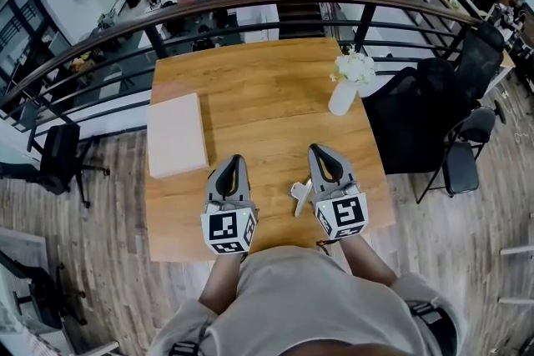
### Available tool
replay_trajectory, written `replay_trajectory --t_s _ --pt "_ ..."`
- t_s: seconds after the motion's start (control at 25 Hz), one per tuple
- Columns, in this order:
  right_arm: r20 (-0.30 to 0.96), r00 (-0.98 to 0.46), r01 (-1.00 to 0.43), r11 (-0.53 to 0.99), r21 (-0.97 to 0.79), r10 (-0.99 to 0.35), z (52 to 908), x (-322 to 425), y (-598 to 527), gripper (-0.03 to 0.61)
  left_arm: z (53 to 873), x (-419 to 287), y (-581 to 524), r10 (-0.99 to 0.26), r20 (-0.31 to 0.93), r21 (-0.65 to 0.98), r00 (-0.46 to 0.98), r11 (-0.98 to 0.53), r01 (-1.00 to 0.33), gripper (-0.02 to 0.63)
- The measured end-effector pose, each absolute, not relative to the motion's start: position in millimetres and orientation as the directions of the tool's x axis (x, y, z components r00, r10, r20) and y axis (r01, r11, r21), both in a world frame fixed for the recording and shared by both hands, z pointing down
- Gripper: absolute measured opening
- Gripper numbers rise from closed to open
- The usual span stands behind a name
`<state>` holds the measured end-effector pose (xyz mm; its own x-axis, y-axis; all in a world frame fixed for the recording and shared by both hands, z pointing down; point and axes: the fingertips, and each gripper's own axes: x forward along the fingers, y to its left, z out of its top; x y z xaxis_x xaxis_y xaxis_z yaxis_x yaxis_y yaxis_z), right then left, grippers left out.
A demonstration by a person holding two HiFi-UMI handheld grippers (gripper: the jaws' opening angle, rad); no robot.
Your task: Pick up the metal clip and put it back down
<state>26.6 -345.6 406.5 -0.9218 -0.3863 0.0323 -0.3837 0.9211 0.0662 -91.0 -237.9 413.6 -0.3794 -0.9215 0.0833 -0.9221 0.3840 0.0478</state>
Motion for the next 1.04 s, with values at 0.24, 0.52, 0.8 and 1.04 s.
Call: replay_trajectory --t_s 0.24,0.52,0.8,1.04 --pt "0.031 -0.916 -0.398 0.915 0.064 -0.400 405.8 38.3 -346.2 0.026 416.8 -85.3 -245.2 -0.928 0.088 0.056 -0.361 0.366 -0.929 0.026" --pt "0.050 -0.897 -0.436 0.897 0.069 -0.439 411.0 52.8 -353.5 0.026 423.5 -74.5 -246.4 -0.938 0.101 0.062 -0.333 0.340 -0.938 0.026" --pt "0.057 -0.900 -0.428 0.901 0.072 -0.432 412.3 54.9 -349.7 0.026 425.7 -72.2 -246.5 -0.938 0.109 0.059 -0.329 0.336 -0.940 0.026" --pt "0.081 -0.903 -0.418 0.906 0.071 -0.423 416.8 56.4 -336.5 0.026 433.4 -61.9 -237.6 -0.942 0.136 0.073 -0.308 0.319 -0.945 0.026"
